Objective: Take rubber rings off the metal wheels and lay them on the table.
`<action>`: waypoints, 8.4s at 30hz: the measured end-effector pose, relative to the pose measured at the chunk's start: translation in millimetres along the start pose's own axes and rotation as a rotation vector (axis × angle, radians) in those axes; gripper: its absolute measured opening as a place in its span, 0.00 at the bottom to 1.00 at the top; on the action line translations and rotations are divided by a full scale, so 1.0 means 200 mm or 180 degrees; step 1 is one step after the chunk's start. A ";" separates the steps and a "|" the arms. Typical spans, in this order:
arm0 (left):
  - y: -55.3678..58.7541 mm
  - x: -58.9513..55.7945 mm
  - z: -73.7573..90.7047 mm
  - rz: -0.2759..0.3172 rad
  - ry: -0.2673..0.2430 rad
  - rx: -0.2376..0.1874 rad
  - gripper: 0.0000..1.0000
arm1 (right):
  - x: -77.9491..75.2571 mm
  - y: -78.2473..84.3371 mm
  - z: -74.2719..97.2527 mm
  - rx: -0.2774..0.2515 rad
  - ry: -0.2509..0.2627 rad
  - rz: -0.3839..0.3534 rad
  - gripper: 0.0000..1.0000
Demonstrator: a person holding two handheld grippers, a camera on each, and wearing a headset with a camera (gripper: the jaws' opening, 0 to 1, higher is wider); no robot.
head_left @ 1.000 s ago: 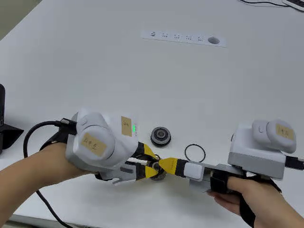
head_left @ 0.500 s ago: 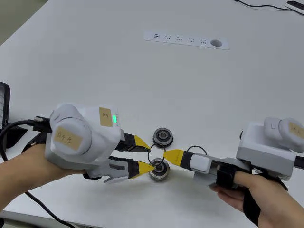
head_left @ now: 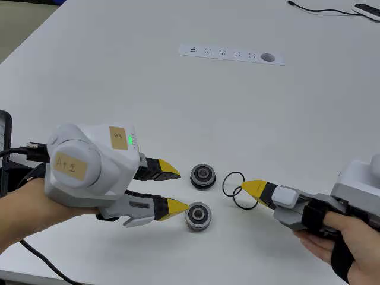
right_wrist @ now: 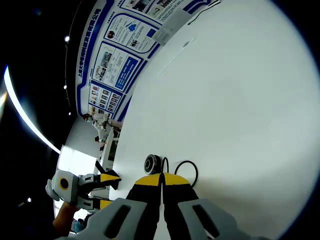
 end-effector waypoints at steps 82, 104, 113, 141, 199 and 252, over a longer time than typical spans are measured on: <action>-0.02 0.22 -0.33 0.0020 0.0138 0.0239 0.15 | 0.16 -0.01 -0.09 0.0256 -0.0800 0.0853 0.37; -0.02 0.22 -0.33 -0.0260 0.0296 0.0367 0.12 | 0.21 -0.02 -0.25 0.0375 -0.0955 0.0778 0.55; -0.02 0.22 -0.33 -0.0519 0.0384 0.0410 0.12 | 0.21 -0.02 -0.32 0.0409 -0.1000 0.0717 0.57; -0.03 0.23 -0.32 -0.0450 0.0377 0.0407 0.12 | 0.23 -0.01 -0.28 0.0374 -0.1066 0.0686 0.52; -0.02 0.23 -0.33 -0.0444 0.0371 0.0389 0.12 | 0.13 -0.01 -0.33 0.0509 -0.0434 0.0649 0.01; -0.04 0.23 -0.29 -0.0481 0.0276 0.0357 0.15 | 0.21 -0.01 -0.30 0.0448 -0.0466 0.0527 0.02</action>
Point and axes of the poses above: the centre of the closed fingertips' face, and the gripper's own axes: z roughly backward along the fingers, x roughly to its left, y roughly out of its underside, the point moved 4 cm from there along z, roughly backward along the fingers, and after that the axes turned 3 degrees about z, right-handed, at the moved point
